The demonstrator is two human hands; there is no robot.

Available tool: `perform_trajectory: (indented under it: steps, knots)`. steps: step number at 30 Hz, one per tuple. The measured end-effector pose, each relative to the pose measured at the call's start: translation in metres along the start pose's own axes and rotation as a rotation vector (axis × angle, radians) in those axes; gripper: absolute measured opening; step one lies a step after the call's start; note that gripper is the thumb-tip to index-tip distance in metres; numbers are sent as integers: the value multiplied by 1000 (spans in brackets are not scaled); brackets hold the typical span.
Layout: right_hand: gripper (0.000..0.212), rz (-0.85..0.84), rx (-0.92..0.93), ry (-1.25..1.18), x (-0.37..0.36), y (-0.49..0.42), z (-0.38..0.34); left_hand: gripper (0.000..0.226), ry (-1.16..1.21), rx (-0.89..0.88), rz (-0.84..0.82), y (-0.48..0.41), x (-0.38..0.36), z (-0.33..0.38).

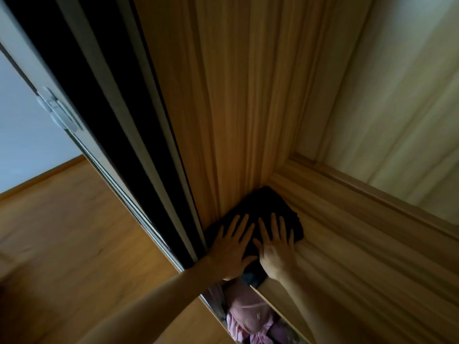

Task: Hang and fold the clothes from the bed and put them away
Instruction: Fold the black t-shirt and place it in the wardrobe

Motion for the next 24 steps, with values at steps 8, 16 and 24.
perform_trajectory:
  steps: [8,16,24]
  knots:
    - [67,-46,118,170,8,-27,5,71,-68,-206,6,-4,11,-16]
    - [71,-116,119,256,15,0,13,75,-148,-82,126,0,13,-31]
    - [37,67,202,130,60,43,-13,64,29,-53,145,54,19,-9]
Point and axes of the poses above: each hand's wrist, its own y-axis away from the middle knuckle, its own x-axis out of the back of the hand, z = x × y, the point moved 8 cm from there along -y, towards the middle knuckle, and after that the axes turned 9 degrees about -z, right-handed, at the moved point
